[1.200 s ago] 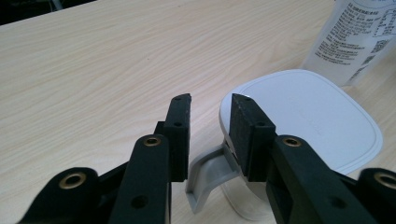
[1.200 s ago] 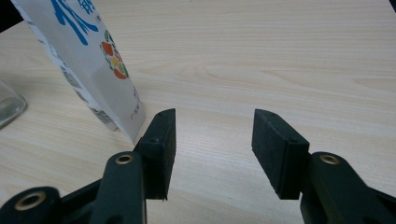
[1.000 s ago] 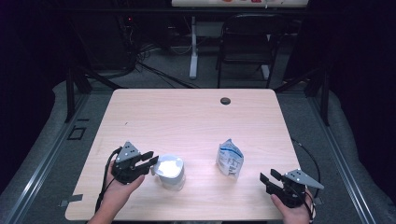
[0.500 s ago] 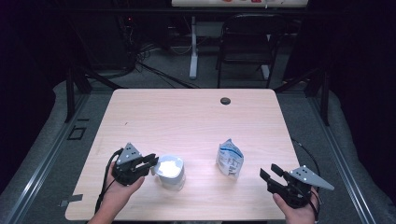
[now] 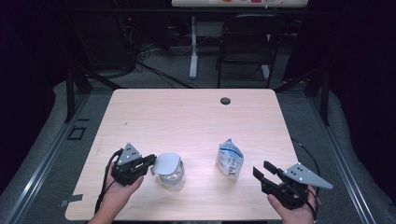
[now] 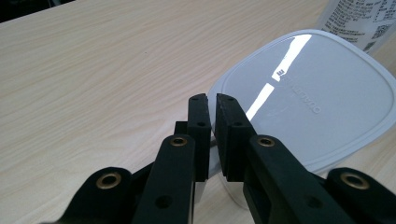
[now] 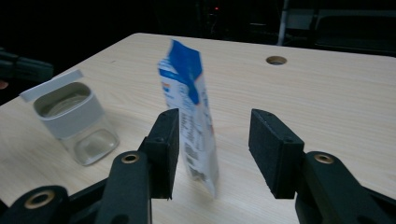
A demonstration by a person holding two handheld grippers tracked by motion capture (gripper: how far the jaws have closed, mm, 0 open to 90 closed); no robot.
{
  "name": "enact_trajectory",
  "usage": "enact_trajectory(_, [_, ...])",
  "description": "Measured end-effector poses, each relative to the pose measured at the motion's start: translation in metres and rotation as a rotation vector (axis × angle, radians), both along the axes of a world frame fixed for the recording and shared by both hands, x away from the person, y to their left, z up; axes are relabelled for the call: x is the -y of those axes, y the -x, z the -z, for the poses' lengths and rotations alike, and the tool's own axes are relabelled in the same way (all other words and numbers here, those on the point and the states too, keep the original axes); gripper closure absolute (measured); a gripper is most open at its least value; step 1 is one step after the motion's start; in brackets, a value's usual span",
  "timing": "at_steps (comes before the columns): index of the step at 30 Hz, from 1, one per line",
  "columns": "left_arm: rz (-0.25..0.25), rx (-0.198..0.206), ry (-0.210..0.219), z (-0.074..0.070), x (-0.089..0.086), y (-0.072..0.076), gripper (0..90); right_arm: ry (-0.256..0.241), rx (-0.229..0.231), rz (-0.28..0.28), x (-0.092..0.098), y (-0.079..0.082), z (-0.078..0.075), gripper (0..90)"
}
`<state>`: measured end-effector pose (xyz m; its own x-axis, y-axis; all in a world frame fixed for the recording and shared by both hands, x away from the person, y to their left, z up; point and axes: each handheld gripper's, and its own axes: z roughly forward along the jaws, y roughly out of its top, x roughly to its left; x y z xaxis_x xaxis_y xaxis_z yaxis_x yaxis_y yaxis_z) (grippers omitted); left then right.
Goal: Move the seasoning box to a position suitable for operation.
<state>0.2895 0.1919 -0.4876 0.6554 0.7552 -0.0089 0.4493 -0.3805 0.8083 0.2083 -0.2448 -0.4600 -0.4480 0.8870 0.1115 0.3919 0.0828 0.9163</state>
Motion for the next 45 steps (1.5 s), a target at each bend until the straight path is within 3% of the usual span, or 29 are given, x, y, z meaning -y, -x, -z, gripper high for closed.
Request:
enact_trajectory(7, [0.0,0.002,-0.002,0.0,0.0,-0.001,85.1,0.042,0.005,-0.083,-0.03,-0.003,-0.001,53.3])
enact_trajectory(15, [-0.001,0.004,0.004,0.001,0.0,0.0,84.9,0.081,-0.021,-0.156,-0.057,-0.01,0.01,53.3])
enact_trajectory(33, [0.001,0.012,0.012,0.001,0.002,0.0,84.3,0.117,-0.07,-0.248,-0.105,-0.032,0.027,53.2])
enact_trajectory(45, [0.001,0.016,0.016,0.001,0.003,0.0,84.4,0.135,-0.075,-0.278,-0.129,-0.046,0.03,53.2])
